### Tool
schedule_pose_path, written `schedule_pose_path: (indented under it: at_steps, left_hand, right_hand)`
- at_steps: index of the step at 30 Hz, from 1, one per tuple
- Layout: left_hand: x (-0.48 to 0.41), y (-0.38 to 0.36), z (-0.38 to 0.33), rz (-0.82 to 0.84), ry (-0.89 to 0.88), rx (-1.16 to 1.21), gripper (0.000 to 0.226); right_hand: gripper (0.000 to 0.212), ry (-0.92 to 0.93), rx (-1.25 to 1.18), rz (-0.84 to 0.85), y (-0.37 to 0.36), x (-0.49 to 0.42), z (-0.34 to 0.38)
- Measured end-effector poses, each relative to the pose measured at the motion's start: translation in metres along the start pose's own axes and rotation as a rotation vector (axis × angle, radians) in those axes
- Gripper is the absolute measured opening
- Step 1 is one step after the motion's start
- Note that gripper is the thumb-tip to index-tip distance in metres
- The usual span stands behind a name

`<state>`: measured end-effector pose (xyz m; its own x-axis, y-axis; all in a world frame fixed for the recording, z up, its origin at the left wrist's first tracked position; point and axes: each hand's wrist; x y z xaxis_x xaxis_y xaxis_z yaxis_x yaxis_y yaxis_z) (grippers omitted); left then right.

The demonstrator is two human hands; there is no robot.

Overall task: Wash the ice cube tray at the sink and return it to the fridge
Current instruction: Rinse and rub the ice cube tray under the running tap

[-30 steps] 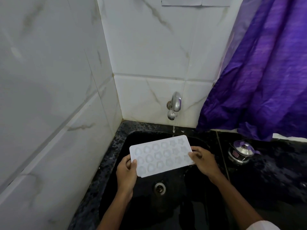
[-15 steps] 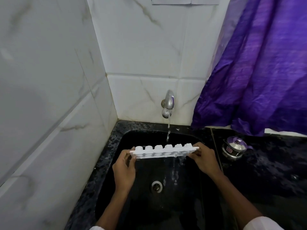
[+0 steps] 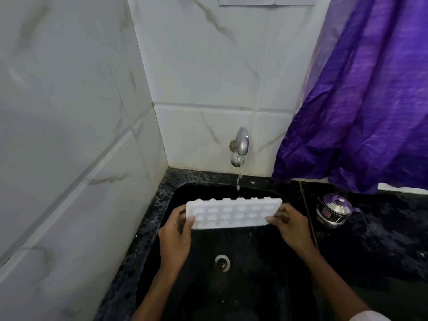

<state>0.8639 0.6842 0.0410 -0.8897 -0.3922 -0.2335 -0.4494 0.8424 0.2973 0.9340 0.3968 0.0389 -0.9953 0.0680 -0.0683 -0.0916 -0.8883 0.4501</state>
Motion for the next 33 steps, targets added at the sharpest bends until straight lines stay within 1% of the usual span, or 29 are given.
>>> schedule_pose_path:
  at_steps: [2, 4, 6, 9, 12, 15, 17, 19, 22, 25, 33]
  left_hand:
    - [-0.006, 0.003, 0.009, 0.036, 0.083, -0.084, 0.026]
    - [-0.01, 0.003, 0.012, 0.083, 0.151, -0.079, 0.025]
    - [-0.012, 0.0, 0.007, 0.118, 0.241, 0.03, 0.023]
    - [-0.017, -0.004, 0.0, 0.122, 0.378, 0.216, 0.019]
    - [-0.024, -0.003, -0.004, 0.099, 0.443, 0.3, 0.02]
    - [-0.03, 0.0, -0.007, 0.086, 0.47, 0.375, 0.021]
    - [-0.034, -0.001, -0.01, 0.079, 0.478, 0.4, 0.021]
    - [-0.037, -0.004, -0.012, 0.069, 0.474, 0.404, 0.022]
    - [-0.039, -0.007, -0.014, 0.046, 0.479, 0.413, 0.022]
    - [-0.041, -0.009, -0.014, 0.036, 0.492, 0.428, 0.023]
    - [-0.044, -0.009, -0.018, 0.035, 0.477, 0.442, 0.026]
  right_hand:
    - [0.02, -0.065, -0.018, 0.023, -0.004, 0.001, -0.006]
    - [0.023, -0.076, -0.017, 0.045, -0.007, 0.002, -0.006]
    - [0.022, -0.084, -0.023, 0.062, -0.01, 0.001, -0.004]
    - [0.023, -0.089, -0.012, 0.075, -0.017, -0.005, 0.002]
    - [0.027, -0.091, -0.005, 0.076, -0.021, -0.015, 0.004]
    - [0.034, -0.083, 0.057, 0.081, -0.024, -0.024, 0.011]
    - [0.034, -0.049, 0.101, 0.071, -0.028, -0.03, 0.018]
    - [0.033, 0.028, 0.157, 0.069, -0.034, -0.036, 0.024]
    - [0.027, 0.151, 0.312, 0.113, -0.043, -0.047, 0.031]
    - [0.023, 0.215, 0.382, 0.165, -0.049, -0.058, 0.041]
    - [0.03, 0.241, 0.499, 0.306, -0.052, -0.079, 0.047]
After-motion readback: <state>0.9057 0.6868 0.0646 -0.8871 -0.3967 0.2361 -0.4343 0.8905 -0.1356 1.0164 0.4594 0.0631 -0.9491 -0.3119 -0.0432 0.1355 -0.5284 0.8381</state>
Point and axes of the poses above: each hand's wrist, its own x-axis away from the middle knuckle, its own y-axis out of the back of the hand, z = x × y, and after that the axes turned 1 degree about -y, right-handed
